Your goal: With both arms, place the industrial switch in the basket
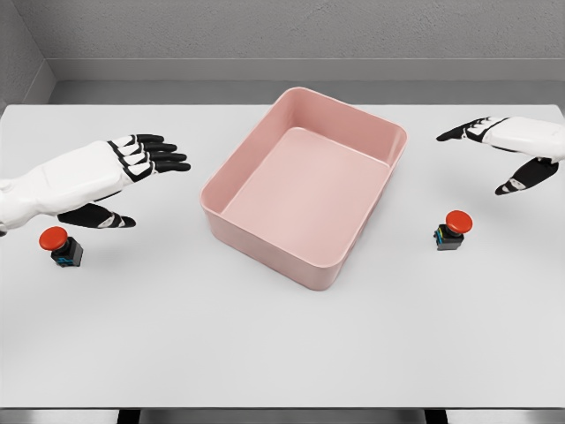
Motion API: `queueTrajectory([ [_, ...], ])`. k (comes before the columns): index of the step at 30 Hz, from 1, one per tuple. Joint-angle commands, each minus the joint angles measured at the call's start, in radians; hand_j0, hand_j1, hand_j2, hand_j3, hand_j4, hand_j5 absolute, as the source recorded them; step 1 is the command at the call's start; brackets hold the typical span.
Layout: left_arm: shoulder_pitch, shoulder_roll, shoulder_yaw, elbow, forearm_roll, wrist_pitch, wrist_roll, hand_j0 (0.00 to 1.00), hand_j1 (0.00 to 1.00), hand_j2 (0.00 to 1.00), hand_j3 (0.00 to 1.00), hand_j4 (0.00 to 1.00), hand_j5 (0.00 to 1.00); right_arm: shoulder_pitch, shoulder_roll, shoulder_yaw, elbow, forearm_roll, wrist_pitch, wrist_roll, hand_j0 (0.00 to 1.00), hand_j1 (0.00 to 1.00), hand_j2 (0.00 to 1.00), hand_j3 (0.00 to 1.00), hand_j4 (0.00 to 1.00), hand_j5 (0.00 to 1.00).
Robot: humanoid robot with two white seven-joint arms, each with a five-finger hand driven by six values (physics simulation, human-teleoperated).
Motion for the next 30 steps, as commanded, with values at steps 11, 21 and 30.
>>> queueTrajectory([
  [11,0.018,0.095,0.019,-0.002,0.015,0.001,0.004,1.0,1.0,1.0,1.0,1.0,1.0,0.002,-0.044,0.017,-0.038,-0.004,0.002,-0.004,1.0,1.0,1.0,1.0,1.0,1.0],
  [21,0.021,0.149,0.118,0.001,0.024,0.001,-0.032,1.0,1.0,1.0,1.0,1.0,1.0,0.095,-0.123,0.015,-0.234,-0.004,0.002,-0.003,1.0,1.0,1.0,1.0,1.0,1.0],
  [30,0.107,0.219,0.181,0.029,0.013,0.001,-0.128,1.0,1.0,1.0,1.0,1.0,1.0,0.133,-0.129,0.02,-0.279,-0.004,0.002,-0.004,1.0,1.0,1.0,1.0,1.0,1.0],
])
